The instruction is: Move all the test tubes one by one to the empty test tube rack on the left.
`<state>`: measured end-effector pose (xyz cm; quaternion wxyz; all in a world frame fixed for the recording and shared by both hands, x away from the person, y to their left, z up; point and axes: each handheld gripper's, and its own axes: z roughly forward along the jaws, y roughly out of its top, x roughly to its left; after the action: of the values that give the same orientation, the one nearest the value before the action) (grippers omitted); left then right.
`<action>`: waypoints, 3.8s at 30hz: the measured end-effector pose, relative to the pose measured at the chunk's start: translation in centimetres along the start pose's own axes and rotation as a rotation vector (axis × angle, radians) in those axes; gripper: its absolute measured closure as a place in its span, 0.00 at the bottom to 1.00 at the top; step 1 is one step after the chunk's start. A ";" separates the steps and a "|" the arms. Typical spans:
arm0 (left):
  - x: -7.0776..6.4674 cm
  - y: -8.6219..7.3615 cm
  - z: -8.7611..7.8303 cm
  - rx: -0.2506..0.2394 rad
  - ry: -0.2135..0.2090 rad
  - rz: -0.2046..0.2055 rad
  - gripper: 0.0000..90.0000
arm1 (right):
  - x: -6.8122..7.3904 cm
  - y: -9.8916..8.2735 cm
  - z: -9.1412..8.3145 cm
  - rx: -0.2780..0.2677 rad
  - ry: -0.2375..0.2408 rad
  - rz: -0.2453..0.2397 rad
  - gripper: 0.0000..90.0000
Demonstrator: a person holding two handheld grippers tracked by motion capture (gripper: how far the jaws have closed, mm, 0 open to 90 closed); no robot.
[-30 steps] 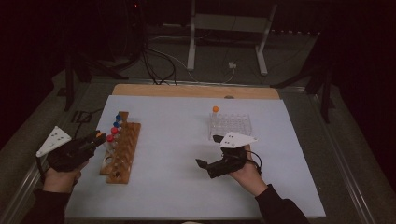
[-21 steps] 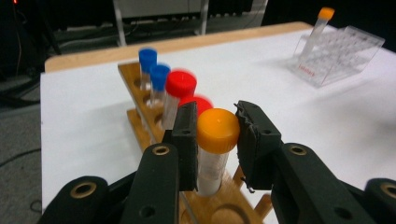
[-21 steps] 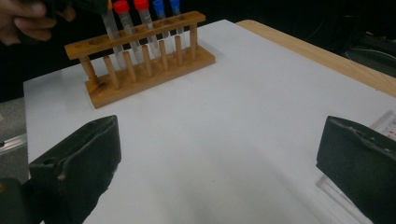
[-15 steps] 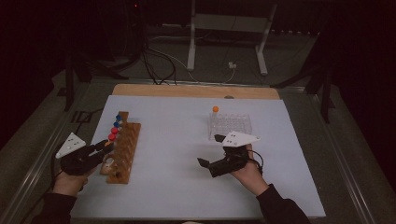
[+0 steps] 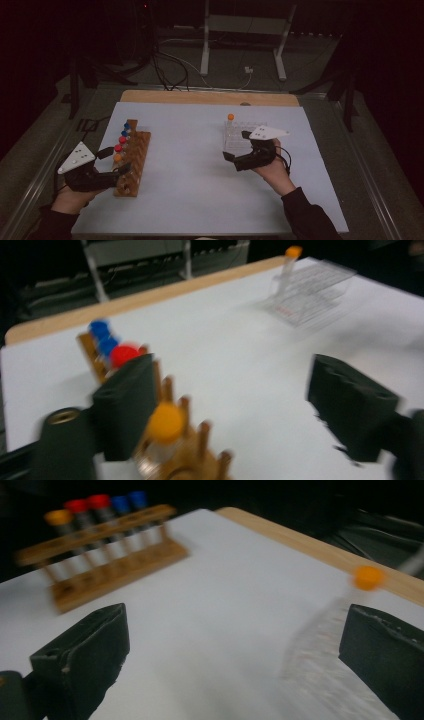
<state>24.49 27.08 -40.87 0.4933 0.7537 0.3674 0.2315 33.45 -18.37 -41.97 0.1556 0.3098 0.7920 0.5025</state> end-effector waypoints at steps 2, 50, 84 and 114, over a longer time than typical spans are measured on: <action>-0.8 0.6 0.2 -0.019 -0.029 0.004 0.12 | -1.2 0.0 0.8 0.021 -0.044 0.015 0.04; -7.8 3.4 8.5 -0.026 -0.317 0.057 0.11 | 4.0 0.2 3.0 0.092 0.074 -0.138 0.84; -5.6 6.4 7.0 -0.078 -0.200 0.116 0.79 | 4.6 -0.3 0.1 -0.031 0.096 -0.057 0.07; 1.3 -2.3 -2.4 -0.054 0.160 -0.071 0.79 | 3.4 -1.3 -0.6 -0.040 0.088 -0.061 0.00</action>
<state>22.84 30.07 -42.03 0.4906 0.7058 0.4254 0.2832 30.05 -17.01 -42.67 0.1419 0.2599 0.7970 0.5264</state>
